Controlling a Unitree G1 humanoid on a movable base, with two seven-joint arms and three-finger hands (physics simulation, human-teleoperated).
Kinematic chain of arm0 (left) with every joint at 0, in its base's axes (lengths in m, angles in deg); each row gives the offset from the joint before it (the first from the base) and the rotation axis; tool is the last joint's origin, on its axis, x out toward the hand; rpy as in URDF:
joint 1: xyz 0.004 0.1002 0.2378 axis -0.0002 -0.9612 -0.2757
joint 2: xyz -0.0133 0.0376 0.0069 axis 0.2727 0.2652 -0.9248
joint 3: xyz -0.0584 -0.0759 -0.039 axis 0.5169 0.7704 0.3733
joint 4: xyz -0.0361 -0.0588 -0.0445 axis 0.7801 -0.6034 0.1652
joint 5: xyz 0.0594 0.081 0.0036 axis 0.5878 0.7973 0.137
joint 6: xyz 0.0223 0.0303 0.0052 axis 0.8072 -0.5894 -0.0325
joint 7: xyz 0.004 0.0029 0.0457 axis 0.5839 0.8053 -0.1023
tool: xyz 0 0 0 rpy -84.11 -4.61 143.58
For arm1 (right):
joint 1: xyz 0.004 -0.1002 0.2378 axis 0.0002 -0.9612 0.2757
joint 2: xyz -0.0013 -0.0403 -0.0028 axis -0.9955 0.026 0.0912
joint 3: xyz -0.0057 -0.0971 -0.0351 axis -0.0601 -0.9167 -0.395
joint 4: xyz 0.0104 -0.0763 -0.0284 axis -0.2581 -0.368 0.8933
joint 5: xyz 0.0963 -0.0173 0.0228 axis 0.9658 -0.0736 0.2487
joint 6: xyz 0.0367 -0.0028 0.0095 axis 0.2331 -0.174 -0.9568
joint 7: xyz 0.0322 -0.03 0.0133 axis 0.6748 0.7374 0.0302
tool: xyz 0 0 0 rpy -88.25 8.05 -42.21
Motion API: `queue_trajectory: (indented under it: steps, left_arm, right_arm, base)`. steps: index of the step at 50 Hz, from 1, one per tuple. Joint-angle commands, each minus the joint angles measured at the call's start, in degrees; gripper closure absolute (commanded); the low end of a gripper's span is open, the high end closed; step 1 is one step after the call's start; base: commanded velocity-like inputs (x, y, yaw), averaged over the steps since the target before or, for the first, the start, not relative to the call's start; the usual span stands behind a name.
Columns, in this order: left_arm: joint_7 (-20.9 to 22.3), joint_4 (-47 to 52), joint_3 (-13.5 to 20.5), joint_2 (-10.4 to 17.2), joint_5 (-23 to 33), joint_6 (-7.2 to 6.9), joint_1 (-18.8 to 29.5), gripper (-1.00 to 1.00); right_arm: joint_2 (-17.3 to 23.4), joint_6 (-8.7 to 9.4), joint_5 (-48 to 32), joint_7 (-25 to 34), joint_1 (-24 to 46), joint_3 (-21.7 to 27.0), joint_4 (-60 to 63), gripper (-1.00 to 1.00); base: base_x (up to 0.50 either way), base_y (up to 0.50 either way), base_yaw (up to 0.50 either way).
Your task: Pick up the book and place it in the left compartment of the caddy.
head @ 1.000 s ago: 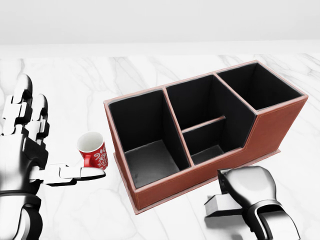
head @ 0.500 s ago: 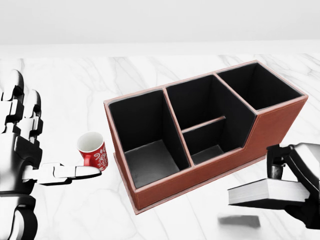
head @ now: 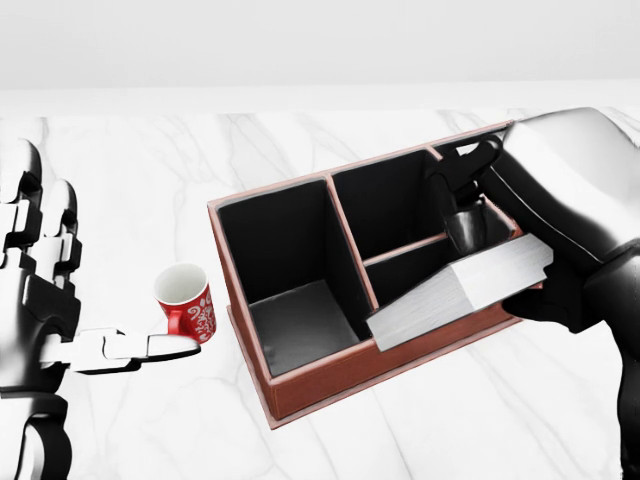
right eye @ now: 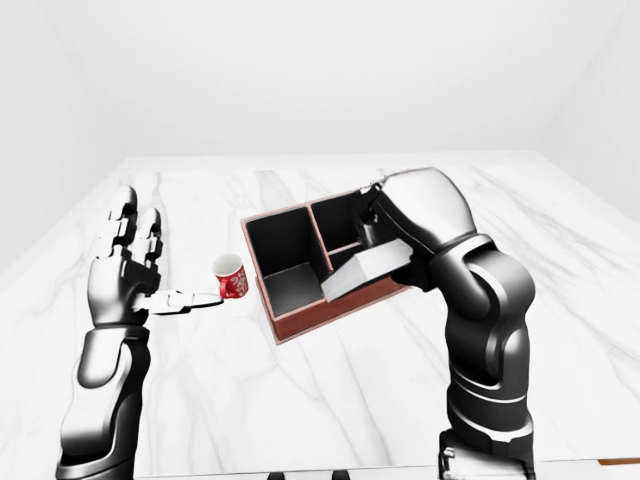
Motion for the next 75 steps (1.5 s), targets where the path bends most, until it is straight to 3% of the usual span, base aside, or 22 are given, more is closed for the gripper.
queue_trajectory:
  steps: [1,14,23,46,75]
  left_arm:
    - [0.1,1.0,0.2,0.0,0.1,0.0,-0.5,-1.0]
    - [0.3,2.0,0.6,-0.3,-0.2,0.0,-1.7,-1.0]
    - [0.2,1.7,0.3,-0.5,0.0,0.0,-2.3,-1.0]
    - [0.3,0.5,0.4,-0.3,-0.1,0.0,-1.5,-1.0]
    - [0.5,-1.5,0.4,-0.3,-0.3,0.0,-1.6,-1.0]
  right_arm:
    - [-1.9,0.0,-0.9,0.0,16.0,-6.4,-5.6,1.0]
    - [-5.9,0.0,-5.9,0.0,26.7,-10.0,-21.3,1.0]
    - [-6.3,0.0,-8.3,-0.9,28.9,-10.6,-27.5,1.0]
    - [-12.2,0.0,-18.9,-6.9,32.5,-14.1,-37.7,1.0]
    - [-16.5,0.0,-24.6,-19.5,38.6,-16.1,-56.9,1.0]
  base:
    - [0.0,0.0,0.0]
    - [0.0,0.0,0.0]
    - [0.0,0.0,0.0]
    - [0.0,0.0,0.0]
    - [0.0,0.0,0.0]
